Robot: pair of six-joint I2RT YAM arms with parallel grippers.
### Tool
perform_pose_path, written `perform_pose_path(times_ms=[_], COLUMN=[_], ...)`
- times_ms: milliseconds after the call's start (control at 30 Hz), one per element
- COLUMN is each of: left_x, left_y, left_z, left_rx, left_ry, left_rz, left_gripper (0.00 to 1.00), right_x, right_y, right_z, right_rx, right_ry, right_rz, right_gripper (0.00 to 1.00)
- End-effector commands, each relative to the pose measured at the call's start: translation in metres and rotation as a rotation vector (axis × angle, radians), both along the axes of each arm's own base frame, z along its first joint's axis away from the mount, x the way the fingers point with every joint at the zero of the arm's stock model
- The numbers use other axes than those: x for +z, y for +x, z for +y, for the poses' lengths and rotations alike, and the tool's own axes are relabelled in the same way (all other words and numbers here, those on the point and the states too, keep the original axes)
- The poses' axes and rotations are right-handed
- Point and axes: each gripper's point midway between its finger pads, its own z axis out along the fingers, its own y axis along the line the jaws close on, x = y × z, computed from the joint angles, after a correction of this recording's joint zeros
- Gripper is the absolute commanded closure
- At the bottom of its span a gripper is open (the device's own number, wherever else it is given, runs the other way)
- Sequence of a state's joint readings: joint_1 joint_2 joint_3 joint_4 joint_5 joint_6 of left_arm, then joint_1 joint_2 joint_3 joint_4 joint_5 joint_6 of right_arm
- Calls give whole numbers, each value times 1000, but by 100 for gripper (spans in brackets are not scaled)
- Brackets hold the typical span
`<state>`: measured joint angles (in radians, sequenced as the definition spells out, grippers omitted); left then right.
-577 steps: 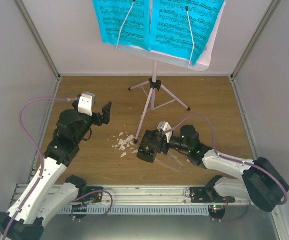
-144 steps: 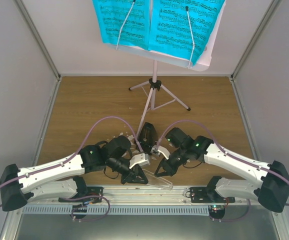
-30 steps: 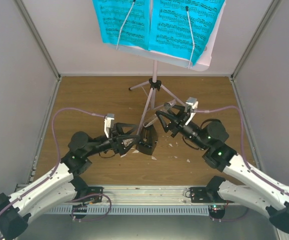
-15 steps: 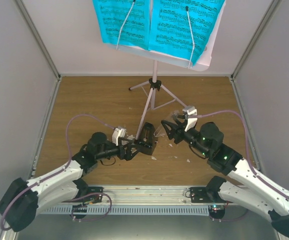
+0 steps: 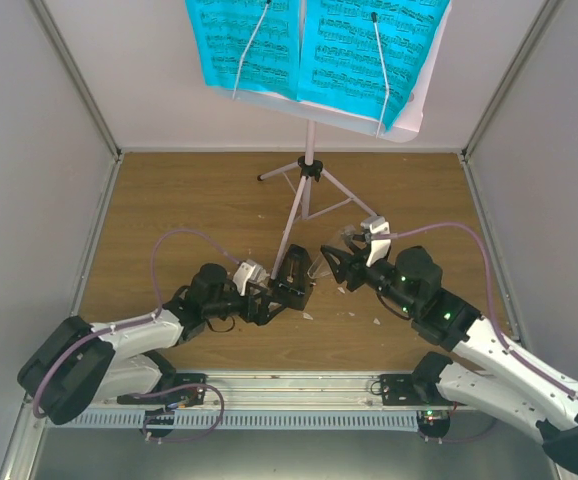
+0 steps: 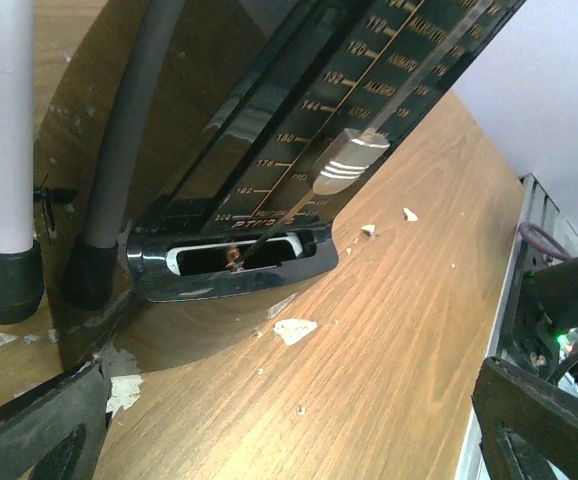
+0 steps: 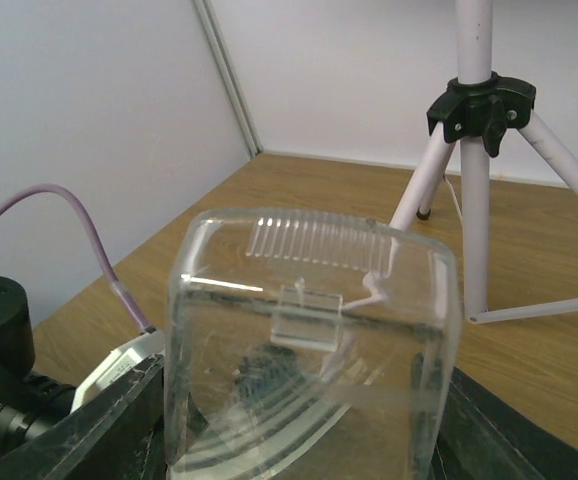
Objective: Pack up the instrument practice props
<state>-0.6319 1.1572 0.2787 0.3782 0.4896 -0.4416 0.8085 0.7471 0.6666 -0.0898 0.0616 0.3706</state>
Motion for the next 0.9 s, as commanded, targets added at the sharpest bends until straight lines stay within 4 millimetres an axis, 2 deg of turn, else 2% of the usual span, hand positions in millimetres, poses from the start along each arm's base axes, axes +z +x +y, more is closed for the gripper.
perform_pose_path(times_ms=[0, 367, 867], left_x=[26, 21, 17], left_y=[16, 27, 27], left_z=[-11, -9, -20], left_rx=[-25, -1, -49], left_ry=[-65, -18, -37], left_rz=[-135, -191, -186], left_gripper=[1, 1, 1], right_x=[5, 5, 10], right_y=[-1, -1, -2], right_z=[3, 7, 5], right_rx=[15, 30, 26], right_ry=[10, 17, 29], right_rz=[-34, -40, -50], right_gripper=[53, 53, 52])
